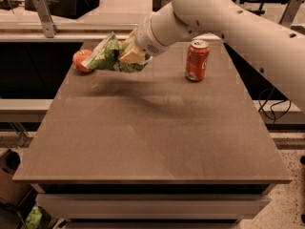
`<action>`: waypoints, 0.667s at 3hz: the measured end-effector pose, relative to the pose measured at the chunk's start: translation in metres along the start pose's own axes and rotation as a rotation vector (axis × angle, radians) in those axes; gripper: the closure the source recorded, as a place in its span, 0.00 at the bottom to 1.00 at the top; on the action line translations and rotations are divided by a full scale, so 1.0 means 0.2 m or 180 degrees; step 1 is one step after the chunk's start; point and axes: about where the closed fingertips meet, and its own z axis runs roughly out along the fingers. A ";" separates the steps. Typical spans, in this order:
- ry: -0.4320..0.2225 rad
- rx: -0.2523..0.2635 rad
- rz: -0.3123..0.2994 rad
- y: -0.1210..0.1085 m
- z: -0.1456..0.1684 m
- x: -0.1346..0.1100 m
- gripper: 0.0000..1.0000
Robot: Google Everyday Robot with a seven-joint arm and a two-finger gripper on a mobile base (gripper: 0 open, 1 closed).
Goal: Move green jalapeno chip bag near apple
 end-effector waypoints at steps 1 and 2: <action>-0.0002 -0.0010 -0.0004 0.01 0.01 0.00 0.36; -0.0005 -0.0020 -0.0009 0.01 0.02 -0.01 0.12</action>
Offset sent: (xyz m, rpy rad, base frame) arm -0.0005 0.0017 -0.0007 -0.0004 0.0011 0.0029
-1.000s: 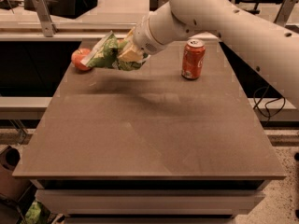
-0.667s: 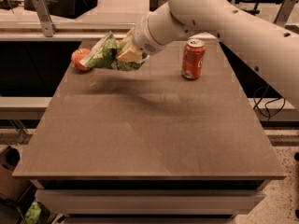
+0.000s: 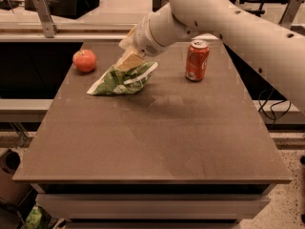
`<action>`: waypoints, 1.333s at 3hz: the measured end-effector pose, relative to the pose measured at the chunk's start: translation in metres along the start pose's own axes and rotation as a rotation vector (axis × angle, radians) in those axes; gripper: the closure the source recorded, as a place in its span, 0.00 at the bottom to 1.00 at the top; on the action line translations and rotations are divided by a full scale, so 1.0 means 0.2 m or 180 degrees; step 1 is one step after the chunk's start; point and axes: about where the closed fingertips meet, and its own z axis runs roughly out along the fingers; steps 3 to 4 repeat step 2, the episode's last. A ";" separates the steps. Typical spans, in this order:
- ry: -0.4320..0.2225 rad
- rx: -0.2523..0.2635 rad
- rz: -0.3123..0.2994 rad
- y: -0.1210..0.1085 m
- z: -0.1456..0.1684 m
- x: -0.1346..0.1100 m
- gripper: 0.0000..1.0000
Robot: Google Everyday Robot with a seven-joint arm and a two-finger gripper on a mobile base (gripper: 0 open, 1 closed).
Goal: Move green jalapeno chip bag near apple
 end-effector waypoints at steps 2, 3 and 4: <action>-0.0002 -0.0009 -0.0004 0.01 0.01 0.00 0.00; -0.0002 -0.0009 -0.0004 0.01 0.01 0.00 0.00; -0.0002 -0.0009 -0.0004 0.01 0.01 0.00 0.00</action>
Offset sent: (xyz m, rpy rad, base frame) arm -0.0005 0.0016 -0.0006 -0.0004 0.0010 0.0027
